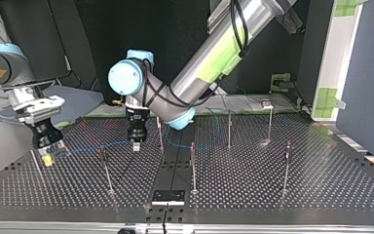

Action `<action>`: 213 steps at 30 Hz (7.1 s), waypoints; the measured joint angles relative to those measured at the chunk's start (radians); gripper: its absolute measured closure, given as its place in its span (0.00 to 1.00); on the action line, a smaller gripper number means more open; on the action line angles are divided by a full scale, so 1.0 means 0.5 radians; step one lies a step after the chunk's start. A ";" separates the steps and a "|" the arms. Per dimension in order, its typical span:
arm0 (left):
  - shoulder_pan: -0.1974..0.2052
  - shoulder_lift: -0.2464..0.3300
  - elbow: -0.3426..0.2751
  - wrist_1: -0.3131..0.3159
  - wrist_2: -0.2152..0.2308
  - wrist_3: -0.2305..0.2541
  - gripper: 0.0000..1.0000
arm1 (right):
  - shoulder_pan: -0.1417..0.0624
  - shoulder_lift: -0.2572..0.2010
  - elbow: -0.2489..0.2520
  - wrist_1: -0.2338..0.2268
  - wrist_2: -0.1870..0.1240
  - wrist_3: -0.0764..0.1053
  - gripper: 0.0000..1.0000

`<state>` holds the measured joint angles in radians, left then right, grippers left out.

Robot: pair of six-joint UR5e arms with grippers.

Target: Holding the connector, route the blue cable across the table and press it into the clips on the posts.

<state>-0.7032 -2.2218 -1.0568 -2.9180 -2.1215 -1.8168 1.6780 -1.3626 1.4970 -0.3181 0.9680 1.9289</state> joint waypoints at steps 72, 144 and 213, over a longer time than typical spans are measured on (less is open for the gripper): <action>0.073 -0.140 0.230 -0.200 0.300 0.060 0.00 | -0.184 0.133 0.001 -0.243 0.050 0.022 1.00; -0.168 0.884 -0.912 0.446 0.026 -0.135 0.00 | -0.118 0.174 0.002 -0.218 0.053 -0.030 1.00; -0.399 0.025 -2.113 1.647 -0.245 -0.341 0.00 | -0.068 0.174 0.002 -0.168 0.055 -0.036 1.00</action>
<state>-0.9026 -2.2092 -2.1134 -2.0943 -2.2442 -1.9875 1.6438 -1.2757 1.4982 -0.4023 0.9956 1.9108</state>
